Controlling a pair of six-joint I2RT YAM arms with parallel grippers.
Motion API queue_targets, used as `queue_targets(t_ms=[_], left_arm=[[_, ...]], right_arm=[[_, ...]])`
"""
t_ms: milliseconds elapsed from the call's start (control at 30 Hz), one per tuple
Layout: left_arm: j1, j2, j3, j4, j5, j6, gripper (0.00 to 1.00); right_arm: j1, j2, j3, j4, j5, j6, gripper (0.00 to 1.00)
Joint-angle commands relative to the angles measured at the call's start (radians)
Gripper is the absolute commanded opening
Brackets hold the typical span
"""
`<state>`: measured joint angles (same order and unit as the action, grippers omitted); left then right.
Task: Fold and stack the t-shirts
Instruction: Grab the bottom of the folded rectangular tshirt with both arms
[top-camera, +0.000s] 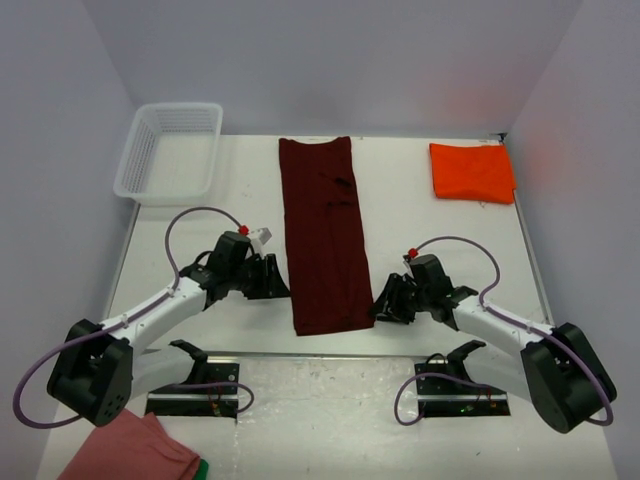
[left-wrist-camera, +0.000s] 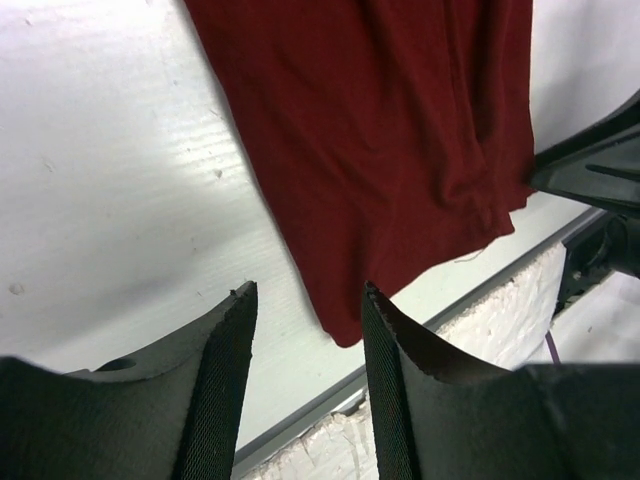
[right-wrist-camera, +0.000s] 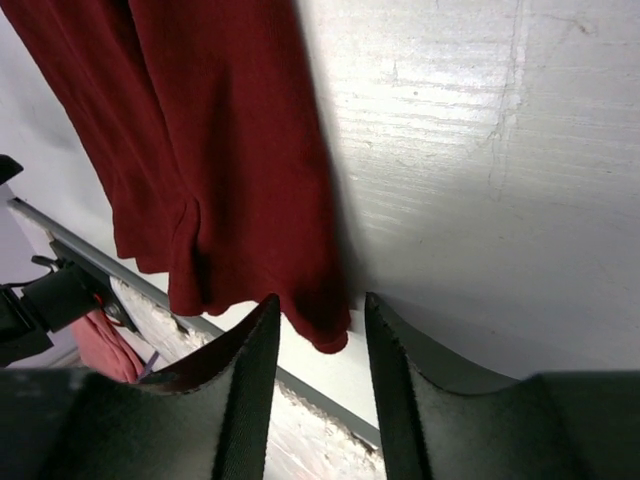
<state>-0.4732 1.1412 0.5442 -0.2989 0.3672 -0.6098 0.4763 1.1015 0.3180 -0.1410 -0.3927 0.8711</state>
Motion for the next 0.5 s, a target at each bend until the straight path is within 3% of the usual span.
queue_targets(t_ms=[0, 100, 133, 233, 300, 467], left_arm=[[-0.011, -0.031, -0.038, 0.035, 0.055, -0.031, 0.48], [-0.027, -0.049, -0.076, 0.056, 0.075, -0.057, 0.48], [-0.031, -0.051, -0.085, 0.061, 0.081, -0.065, 0.48], [-0.048, -0.063, -0.113, 0.073, 0.082, -0.090, 0.49], [-0.064, -0.066, -0.133, 0.083, 0.081, -0.108, 0.50], [-0.108, -0.067, -0.188, 0.142, 0.095, -0.175, 0.52]], right_arm=[[0.016, 0.014, -0.025, 0.043, -0.002, 0.031, 0.41], [0.030, 0.006, -0.045, 0.063, 0.005, 0.048, 0.29], [0.031, 0.008, -0.049, 0.067, 0.003, 0.051, 0.21], [0.038, 0.021, -0.053, 0.075, 0.006, 0.049, 0.15], [0.042, 0.027, -0.054, 0.086, 0.006, 0.051, 0.05], [0.051, 0.021, -0.057, 0.090, 0.012, 0.054, 0.00]])
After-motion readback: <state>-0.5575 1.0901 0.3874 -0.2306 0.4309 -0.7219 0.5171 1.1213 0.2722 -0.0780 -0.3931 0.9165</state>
